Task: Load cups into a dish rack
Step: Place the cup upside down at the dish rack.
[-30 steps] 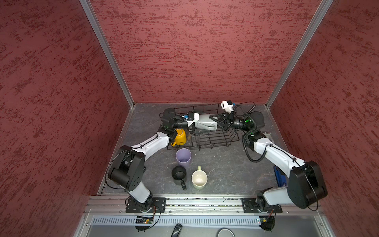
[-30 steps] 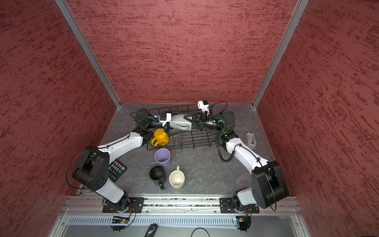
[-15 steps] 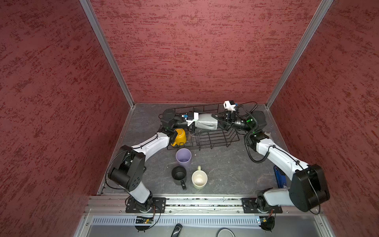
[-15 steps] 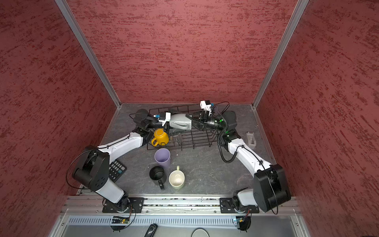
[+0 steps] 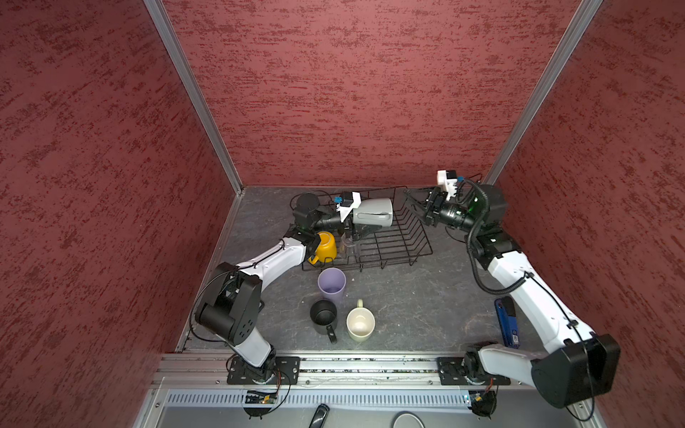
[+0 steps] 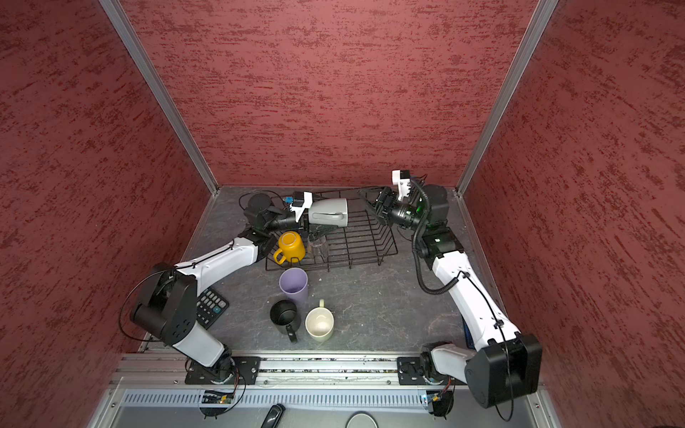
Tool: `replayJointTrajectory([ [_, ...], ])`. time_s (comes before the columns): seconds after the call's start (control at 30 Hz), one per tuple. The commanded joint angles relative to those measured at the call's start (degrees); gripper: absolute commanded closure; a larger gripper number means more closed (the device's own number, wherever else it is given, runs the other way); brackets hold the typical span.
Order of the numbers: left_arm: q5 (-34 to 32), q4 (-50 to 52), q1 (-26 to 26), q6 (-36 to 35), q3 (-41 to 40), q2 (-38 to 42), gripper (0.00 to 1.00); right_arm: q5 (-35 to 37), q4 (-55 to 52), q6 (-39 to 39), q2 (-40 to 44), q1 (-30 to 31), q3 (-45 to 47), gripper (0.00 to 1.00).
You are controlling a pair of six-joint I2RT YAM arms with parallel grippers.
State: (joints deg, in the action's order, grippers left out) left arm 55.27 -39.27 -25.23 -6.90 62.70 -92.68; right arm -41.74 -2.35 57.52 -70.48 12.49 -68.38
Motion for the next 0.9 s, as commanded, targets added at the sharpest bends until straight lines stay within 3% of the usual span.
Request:
replayJointTrajectory([
  [0.0, -10.31, 8.11, -0.43, 3.71, 4.78, 1.89, 1.0, 16.33, -21.36, -18.9, 1.33, -0.5, -5.54, 0.13],
  [0.13, -17.73, 24.17, -0.74, 5.07, 11.83, 1.07, 1.0, 28.09, -26.27, -25.18, 1.09, -0.65, -7.17, 0.01],
  [0.3, -22.09, 38.01, -1.11, 6.49, 19.81, -1.48, 1.0, 36.39, -27.53, -29.61, 0.47, -0.73, -8.34, 0.01],
  [0.47, -25.18, 51.68, -1.11, 9.73, 29.7, -6.71, 1.0, 37.87, -27.69, -31.84, -0.09, -0.75, -8.7, 0.01],
  [0.67, -26.9, 65.09, -1.83, 8.19, 40.97, -13.29, 1.0, 37.78, -28.35, -32.96, 1.02, -0.89, -7.19, 0.01],
  [0.87, -32.23, 83.25, -2.75, 9.43, 58.65, -24.06, 1.0, 37.44, -28.2, -33.0, 2.75, -0.82, -4.21, 0.01],
])
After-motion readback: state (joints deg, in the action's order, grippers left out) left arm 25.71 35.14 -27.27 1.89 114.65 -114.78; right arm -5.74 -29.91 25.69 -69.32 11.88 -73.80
